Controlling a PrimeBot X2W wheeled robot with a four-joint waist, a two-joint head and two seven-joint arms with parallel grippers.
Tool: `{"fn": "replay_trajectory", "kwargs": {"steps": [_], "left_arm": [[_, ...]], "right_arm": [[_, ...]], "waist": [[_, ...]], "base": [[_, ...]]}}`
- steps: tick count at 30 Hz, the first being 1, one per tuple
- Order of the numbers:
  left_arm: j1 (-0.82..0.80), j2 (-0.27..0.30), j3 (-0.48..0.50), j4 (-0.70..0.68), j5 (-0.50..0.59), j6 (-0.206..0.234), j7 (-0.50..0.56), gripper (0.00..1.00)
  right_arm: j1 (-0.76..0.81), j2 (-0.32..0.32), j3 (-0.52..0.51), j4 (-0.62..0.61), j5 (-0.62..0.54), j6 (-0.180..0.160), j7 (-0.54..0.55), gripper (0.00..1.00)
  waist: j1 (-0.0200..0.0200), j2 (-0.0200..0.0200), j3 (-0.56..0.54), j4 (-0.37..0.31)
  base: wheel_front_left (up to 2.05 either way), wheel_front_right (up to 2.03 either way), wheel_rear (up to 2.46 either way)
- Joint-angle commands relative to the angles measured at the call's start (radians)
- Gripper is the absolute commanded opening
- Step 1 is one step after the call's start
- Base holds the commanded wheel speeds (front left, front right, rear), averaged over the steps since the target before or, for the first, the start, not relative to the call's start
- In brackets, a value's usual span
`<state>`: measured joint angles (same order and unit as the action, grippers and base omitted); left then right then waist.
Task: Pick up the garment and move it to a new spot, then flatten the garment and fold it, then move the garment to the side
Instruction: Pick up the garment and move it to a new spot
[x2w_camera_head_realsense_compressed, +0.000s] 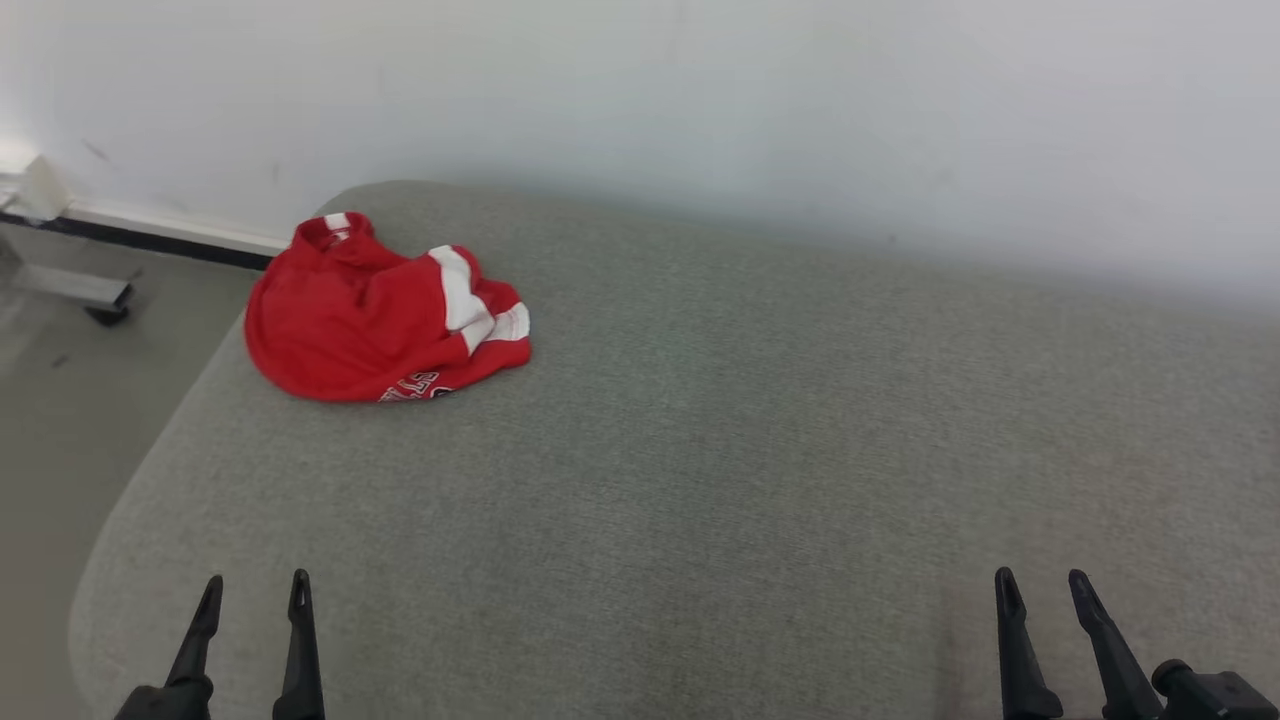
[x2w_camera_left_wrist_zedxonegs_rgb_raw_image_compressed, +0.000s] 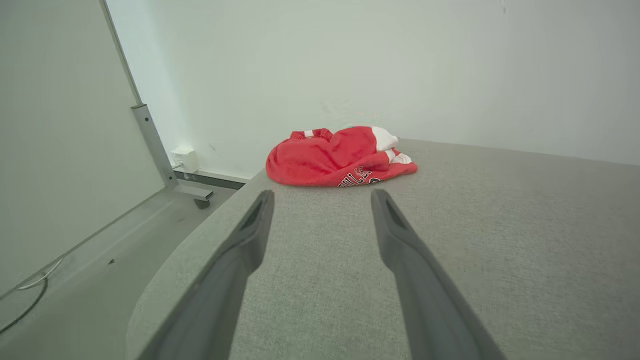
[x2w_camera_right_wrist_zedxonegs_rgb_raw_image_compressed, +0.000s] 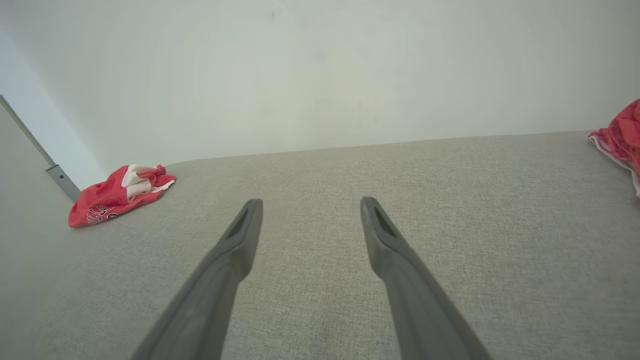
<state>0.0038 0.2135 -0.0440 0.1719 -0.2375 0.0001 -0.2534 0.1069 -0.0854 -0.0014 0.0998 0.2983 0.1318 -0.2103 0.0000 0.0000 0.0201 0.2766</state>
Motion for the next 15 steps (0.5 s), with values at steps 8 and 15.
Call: {"fn": "replay_trajectory", "kwargs": {"steps": [8, 15], "left_arm": [[0.018, -0.001, 0.01, 0.006, -0.017, 0.011, -0.007, 1.0], [0.04, 0.006, 0.026, -0.005, -0.029, 0.021, -0.008, 1.0]], "right_arm": [[-0.006, -0.005, 0.008, -0.008, -0.011, -0.003, 0.011, 1.0], [-0.008, -0.011, 0.013, -0.007, -0.004, -0.003, 0.014, 1.0]], "waist": [[0.0, 0.0, 0.012, 0.197], [0.0, 0.0, 0.007, 0.24]], "base": [[0.0, 0.0, 0.0], [0.0, 0.0, 0.0]]}}
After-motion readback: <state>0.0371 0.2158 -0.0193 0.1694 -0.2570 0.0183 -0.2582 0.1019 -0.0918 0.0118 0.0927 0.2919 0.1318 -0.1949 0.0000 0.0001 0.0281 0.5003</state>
